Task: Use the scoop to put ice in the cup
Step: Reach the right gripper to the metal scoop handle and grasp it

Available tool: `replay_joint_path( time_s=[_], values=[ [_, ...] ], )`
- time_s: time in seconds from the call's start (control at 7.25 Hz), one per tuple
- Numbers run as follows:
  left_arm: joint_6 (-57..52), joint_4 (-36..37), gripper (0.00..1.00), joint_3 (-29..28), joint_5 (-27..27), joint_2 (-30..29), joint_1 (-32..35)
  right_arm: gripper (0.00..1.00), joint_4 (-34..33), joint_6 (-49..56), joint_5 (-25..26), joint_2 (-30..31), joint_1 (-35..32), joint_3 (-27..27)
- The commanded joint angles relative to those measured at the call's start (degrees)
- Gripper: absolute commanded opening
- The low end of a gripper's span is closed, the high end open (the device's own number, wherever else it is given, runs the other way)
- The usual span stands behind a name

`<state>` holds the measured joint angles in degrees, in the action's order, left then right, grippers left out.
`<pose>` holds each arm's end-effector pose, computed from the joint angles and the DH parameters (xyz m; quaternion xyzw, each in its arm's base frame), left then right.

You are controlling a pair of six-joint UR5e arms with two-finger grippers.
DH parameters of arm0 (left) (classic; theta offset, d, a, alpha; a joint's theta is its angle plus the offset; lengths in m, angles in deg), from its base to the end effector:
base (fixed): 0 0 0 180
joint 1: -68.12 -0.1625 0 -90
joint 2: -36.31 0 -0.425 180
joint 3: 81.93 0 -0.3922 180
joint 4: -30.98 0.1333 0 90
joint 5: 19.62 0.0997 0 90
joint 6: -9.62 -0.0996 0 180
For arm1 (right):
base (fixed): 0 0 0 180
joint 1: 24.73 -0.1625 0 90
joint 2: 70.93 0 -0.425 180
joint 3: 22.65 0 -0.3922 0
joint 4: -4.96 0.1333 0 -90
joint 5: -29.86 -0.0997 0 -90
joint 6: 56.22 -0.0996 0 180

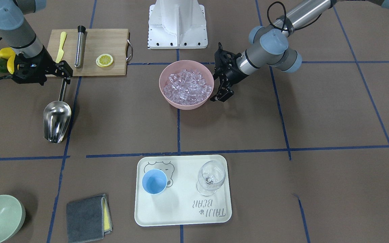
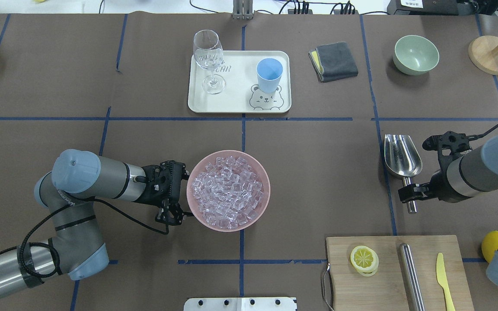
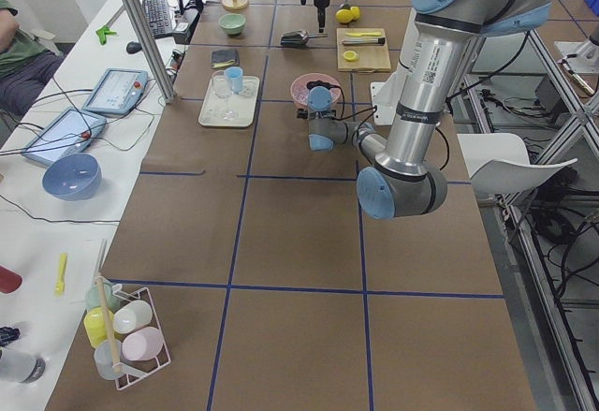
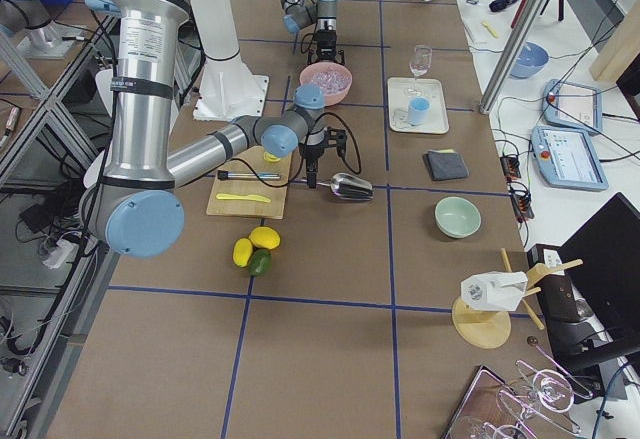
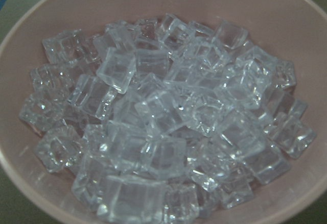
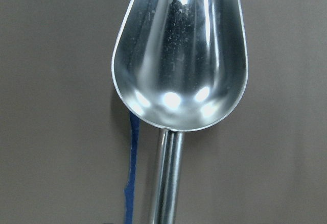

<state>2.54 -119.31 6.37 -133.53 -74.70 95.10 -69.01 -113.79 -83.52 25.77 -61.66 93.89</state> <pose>0.5193 -0.3687 0.3479 0.4784 0.4343 0.5402 0.5392 -0.3063 -0.3476 0.4672 0.0131 -0.3577 -0.0258 0.9334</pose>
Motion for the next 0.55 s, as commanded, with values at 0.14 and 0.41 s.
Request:
replay_joint_path(
  time_s=[0.14, 0.41],
  values=[
    [0.1, 0.0, 1.00, -0.1, 0.1, 0.0, 0.0, 0.94, 8.3, -0.7, -0.1, -0.5, 1.3, -5.7],
    [0.1, 0.0, 1.00, -0.1, 0.0, 0.0, 0.0, 0.36, 7.9, -1.8, -0.4, -1.2, 1.7, -5.4]
  ],
)
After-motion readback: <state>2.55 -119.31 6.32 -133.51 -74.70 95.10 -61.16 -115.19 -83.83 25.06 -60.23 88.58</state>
